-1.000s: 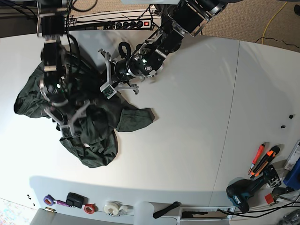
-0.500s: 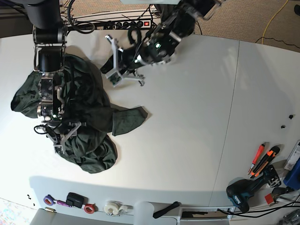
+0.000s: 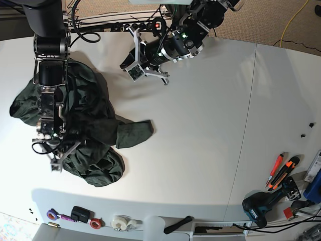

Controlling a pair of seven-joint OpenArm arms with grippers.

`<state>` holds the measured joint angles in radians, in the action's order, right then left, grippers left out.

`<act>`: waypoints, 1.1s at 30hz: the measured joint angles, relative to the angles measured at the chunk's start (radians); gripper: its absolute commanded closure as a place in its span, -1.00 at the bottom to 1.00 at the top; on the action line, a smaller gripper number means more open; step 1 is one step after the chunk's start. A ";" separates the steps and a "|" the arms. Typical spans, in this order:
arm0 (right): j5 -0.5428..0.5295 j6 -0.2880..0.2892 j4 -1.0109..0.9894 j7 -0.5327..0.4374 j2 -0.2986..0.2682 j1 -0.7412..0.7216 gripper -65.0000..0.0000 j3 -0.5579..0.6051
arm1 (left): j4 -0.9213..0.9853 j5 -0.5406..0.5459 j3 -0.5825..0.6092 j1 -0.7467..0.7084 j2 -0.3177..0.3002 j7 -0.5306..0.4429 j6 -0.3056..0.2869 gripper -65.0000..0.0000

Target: Layout the t-shirt on the table in an organized manner, then fold the t-shirt properly

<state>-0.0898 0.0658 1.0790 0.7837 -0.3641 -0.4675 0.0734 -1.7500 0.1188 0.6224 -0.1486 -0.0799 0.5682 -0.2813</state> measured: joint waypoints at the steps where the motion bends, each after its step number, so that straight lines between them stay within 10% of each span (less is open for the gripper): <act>1: -0.003 0.001 0.039 0.005 0.000 0.002 0.12 -0.016 | 0.000 -0.002 0.000 0.005 0.000 0.000 0.000 0.41; 24: -0.006 0.108 0.819 0.262 -0.077 0.513 0.12 -0.202 | 0.103 -0.023 0.000 0.153 0.003 -0.106 0.083 0.39; 33: 0.266 -0.111 0.834 0.310 -0.096 0.710 0.12 -0.254 | 0.156 0.015 0.001 0.246 0.021 -0.106 0.110 0.34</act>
<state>0.1761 -0.0456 1.9133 1.0935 -0.4599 0.2428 -0.1810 -1.5940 0.1341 0.6231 0.0978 -0.0589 0.4622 -0.1715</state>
